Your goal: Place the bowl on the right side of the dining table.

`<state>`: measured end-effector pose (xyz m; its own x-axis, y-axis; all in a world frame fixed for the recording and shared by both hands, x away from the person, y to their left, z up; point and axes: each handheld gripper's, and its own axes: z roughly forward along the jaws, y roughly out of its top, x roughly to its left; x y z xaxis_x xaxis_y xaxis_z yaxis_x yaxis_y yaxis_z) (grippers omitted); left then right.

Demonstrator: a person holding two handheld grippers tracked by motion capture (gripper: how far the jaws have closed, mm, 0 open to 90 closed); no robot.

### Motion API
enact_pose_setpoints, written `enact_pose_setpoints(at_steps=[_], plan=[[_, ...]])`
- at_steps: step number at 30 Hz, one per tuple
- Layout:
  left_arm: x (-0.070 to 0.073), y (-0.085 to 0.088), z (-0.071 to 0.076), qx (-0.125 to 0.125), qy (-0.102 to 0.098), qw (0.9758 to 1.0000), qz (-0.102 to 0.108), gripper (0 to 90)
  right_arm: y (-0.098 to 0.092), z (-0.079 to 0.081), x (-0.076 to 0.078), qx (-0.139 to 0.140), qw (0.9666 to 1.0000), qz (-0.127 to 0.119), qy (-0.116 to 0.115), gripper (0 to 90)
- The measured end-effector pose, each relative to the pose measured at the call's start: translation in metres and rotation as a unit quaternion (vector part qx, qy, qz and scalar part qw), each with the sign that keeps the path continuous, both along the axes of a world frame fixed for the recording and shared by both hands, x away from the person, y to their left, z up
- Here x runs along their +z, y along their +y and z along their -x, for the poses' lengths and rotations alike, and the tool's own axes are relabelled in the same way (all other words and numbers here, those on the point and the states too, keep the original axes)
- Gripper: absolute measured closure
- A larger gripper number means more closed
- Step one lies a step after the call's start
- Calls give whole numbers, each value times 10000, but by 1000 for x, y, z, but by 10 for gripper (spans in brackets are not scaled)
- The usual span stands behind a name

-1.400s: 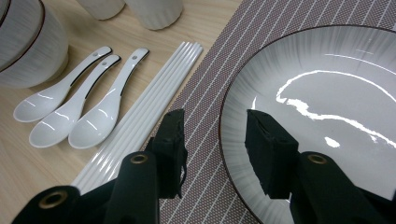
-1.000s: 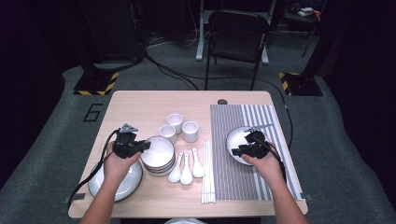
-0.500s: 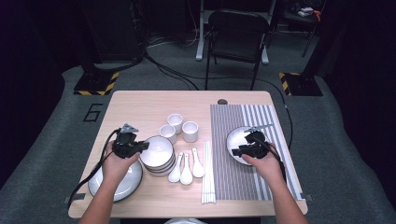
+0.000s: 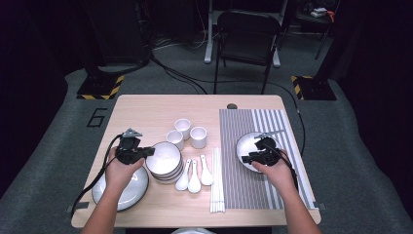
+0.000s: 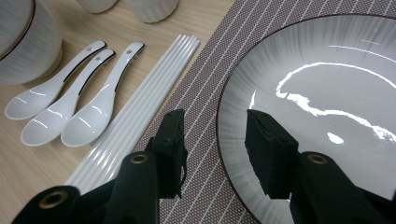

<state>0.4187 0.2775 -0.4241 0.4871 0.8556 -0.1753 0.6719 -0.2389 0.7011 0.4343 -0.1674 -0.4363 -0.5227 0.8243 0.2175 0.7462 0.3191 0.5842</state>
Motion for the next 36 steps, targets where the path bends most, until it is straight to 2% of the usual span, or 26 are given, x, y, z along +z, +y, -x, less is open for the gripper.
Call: enact_pose_setpoints(at_steps=[4,8,11,17,19,22,26,27,31,36], plan=[[0,0,0,14,13,10000,28,843,1,0,-1,-15,10000,10,-13,577],[0,1,-1,-8,39,10000,44,843,5,0,-1,96,9999,38,-34,577],[0,2,-2,-27,75,10000,54,843,7,0,0,144,9999,-23,-53,577],[0,4,-3,-25,126,9999,80,843,19,0,8,280,9991,-304,-1,577],[0,5,-3,-62,176,9998,78,844,25,-1,11,365,9989,-300,-48,576],[-2,7,-5,-37,230,9995,223,844,31,-4,12,424,9987,-280,-30,576],[-7,15,-8,-82,414,9979,489,844,38,-7,13,499,9984,-270,-84,577],[-8,15,-8,-82,422,9977,527,846,39,-7,13,480,9985,-280,-8,577],[-8,16,-9,-92,470,9971,588,846,42,-9,14,500,9983,-281,-83,577],[-8,17,-9,-77,485,9968,624,847,45,-10,14,521,9983,-246,-45,577]])
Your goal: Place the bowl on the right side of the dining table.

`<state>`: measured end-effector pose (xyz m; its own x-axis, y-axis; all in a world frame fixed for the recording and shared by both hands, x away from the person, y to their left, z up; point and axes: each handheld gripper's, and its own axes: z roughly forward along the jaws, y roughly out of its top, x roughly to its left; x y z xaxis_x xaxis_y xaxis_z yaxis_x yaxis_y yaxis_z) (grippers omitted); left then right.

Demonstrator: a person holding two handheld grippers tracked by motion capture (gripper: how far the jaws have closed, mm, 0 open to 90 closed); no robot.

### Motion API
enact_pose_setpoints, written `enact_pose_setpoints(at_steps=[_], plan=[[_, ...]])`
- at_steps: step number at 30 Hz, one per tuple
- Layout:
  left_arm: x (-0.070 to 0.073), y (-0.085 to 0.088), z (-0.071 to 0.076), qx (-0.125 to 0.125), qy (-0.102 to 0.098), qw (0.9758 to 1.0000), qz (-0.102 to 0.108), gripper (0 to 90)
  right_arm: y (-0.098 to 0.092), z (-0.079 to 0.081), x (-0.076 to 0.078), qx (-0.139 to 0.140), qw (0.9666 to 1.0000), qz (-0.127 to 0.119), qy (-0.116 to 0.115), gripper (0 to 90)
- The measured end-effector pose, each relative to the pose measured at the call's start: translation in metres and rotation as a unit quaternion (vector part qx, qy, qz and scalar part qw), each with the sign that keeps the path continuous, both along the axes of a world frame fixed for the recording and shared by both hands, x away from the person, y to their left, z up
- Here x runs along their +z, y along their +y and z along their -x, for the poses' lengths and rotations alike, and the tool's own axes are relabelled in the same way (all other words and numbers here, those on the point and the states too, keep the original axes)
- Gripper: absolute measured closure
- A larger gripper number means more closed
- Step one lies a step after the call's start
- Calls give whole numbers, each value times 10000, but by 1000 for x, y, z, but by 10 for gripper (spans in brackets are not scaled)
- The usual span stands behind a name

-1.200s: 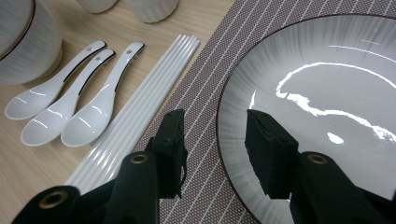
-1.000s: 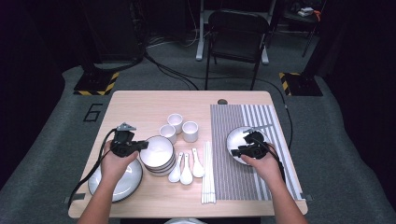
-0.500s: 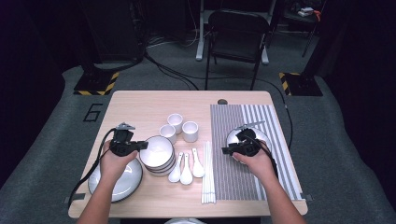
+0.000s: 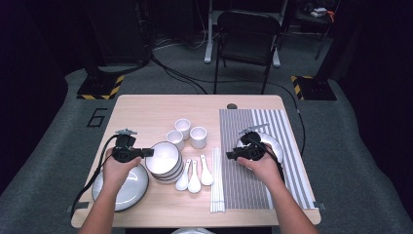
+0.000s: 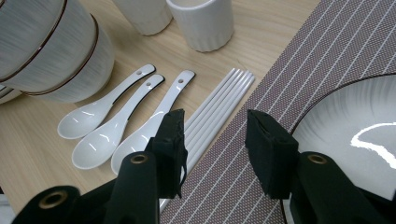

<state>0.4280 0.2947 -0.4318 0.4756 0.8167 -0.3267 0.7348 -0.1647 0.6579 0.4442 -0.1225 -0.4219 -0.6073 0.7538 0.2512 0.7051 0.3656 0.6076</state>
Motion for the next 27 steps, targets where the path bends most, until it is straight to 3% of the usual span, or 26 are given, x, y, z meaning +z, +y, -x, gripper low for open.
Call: enact_pose_setpoints(at_steps=[7,18,27], plan=[[1,0,1,-6,22,10000,-33,849,3,-2,-1,88,10000,4,-37,577],[0,-1,3,-17,-110,9999,-119,850,18,-2,4,193,9998,-12,-90,577],[-4,4,2,26,-11,9999,167,847,27,-4,7,246,9997,-14,-72,576]])
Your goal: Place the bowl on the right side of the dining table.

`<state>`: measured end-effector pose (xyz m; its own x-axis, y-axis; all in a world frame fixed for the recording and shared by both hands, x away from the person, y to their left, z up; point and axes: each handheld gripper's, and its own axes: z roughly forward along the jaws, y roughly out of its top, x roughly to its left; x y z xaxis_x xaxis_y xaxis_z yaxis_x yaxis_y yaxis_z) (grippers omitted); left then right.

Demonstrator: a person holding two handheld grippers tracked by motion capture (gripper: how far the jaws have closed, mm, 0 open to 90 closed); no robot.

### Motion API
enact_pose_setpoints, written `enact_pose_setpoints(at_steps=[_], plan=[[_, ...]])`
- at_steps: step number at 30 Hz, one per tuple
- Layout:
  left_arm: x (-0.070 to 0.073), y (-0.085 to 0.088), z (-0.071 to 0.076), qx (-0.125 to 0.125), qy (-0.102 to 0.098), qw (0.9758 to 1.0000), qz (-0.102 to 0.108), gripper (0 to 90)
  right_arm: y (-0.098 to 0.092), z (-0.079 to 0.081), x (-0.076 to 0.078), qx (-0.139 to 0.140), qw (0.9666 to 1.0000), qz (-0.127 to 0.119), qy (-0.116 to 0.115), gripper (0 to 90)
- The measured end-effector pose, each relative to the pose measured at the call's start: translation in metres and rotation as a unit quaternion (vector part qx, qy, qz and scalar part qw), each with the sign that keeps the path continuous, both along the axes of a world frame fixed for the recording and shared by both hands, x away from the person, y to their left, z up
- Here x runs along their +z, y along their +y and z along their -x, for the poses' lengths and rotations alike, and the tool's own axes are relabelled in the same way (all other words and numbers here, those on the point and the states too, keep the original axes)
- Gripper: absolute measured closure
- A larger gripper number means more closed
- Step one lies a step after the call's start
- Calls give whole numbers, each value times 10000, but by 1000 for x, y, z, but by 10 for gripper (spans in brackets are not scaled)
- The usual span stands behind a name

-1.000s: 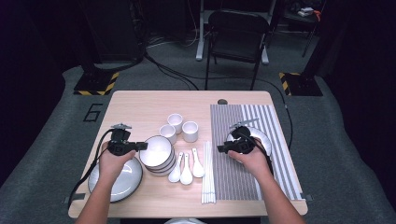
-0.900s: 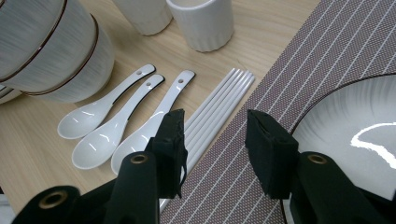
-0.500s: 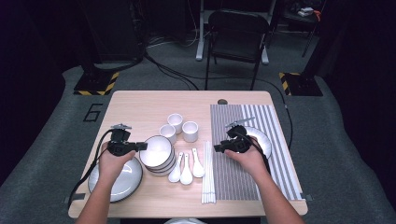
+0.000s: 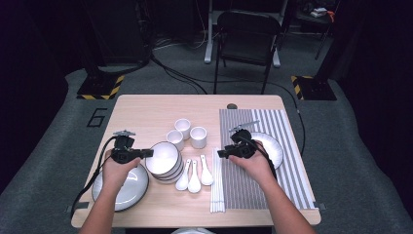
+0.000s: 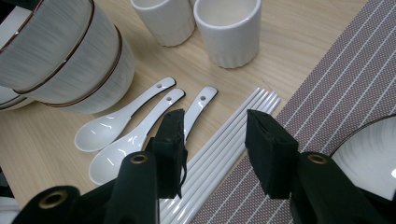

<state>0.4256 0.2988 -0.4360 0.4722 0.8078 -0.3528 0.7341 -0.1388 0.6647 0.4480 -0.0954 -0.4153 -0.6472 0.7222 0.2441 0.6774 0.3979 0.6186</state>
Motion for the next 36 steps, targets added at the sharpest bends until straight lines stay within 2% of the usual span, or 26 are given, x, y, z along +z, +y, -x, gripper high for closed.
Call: enact_pose_setpoints(at_steps=[13,19,21,36], plan=[[2,-1,2,11,-101,9999,-80,841,14,-1,6,158,9999,11,-48,576],[3,0,5,46,-137,9996,-224,783,21,-1,8,234,9997,17,-98,576],[2,-1,6,85,-176,9996,-224,775,25,-1,9,257,9996,18,-114,577],[-1,0,7,1,-80,9998,-156,804,45,-3,14,480,9987,39,-178,577]])
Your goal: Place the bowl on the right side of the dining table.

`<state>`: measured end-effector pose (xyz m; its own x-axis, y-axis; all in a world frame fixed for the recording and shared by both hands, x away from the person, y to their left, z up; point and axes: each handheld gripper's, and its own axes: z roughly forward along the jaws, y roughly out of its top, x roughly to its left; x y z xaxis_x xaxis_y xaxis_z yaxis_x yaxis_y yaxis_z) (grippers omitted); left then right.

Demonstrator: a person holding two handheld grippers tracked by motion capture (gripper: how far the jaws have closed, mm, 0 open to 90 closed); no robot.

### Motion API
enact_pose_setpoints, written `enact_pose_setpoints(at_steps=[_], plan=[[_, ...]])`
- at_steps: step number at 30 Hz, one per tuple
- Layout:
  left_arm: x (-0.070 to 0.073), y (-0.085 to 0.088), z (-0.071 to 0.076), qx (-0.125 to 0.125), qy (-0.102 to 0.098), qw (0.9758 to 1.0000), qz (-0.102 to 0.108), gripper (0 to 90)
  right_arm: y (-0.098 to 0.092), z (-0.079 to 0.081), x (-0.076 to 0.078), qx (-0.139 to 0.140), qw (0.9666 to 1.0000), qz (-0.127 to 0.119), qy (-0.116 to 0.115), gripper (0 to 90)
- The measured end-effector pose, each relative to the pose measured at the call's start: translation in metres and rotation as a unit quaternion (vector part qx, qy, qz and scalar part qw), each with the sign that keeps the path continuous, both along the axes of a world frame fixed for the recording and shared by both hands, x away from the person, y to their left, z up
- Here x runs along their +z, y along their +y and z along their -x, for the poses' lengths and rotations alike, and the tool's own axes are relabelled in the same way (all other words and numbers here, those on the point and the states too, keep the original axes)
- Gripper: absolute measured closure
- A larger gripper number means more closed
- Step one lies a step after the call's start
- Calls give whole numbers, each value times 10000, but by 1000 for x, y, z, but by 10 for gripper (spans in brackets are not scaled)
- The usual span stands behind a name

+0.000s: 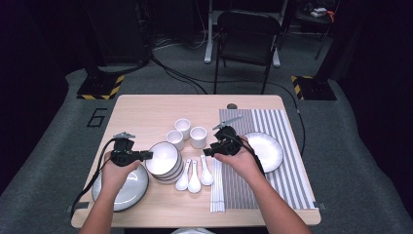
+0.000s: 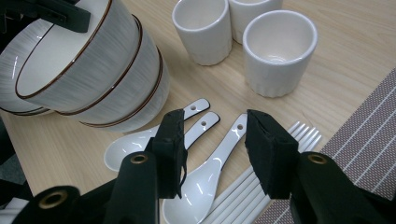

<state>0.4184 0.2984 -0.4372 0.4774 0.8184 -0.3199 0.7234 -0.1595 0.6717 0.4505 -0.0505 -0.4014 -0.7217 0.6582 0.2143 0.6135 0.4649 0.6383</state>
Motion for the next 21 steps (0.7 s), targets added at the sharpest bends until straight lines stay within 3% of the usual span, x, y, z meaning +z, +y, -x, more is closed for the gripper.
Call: enact_pose_setpoints(at_steps=[21], plan=[[1,-1,2,18,-44,10000,20,804,31,2,6,268,9996,22,-20,577]])
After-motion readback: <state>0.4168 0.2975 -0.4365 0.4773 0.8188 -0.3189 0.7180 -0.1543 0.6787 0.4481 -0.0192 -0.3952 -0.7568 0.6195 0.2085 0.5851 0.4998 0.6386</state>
